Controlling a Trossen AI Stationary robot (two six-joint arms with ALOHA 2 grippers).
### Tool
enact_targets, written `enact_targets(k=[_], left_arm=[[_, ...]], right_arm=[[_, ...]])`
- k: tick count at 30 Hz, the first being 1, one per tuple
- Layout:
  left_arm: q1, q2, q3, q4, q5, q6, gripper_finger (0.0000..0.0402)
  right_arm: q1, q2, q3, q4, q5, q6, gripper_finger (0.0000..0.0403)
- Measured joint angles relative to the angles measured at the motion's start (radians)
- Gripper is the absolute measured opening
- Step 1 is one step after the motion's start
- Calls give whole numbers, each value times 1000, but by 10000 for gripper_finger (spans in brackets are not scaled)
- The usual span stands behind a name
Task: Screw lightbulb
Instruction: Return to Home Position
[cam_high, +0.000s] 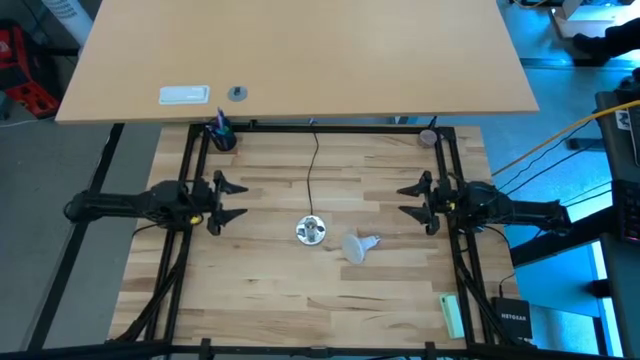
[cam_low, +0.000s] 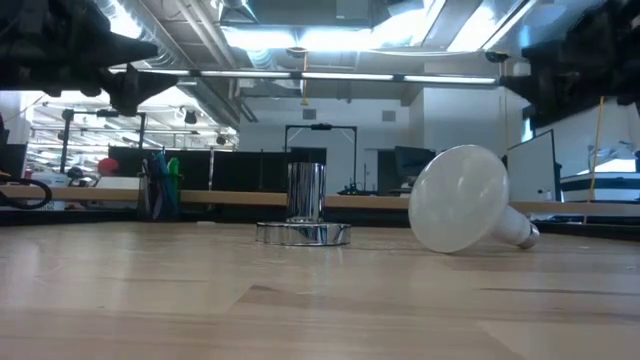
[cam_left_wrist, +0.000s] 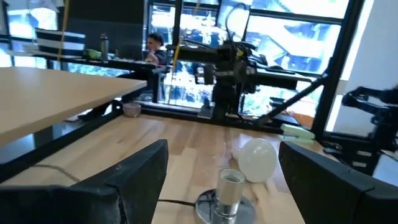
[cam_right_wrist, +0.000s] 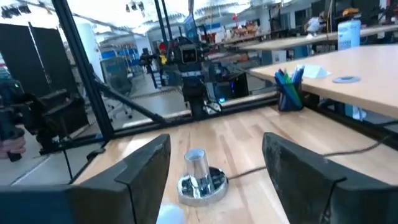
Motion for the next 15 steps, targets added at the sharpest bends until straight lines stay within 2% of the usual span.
enact_targets(k=[3, 15], left_arm=[[12, -55, 0, -70, -3, -5, 296], [26, -45, 0, -105, -14, 30, 296]], right_arm=[[0, 4, -36, 16, 2, 12, 257], [0, 24, -38, -23, 0, 1, 257]])
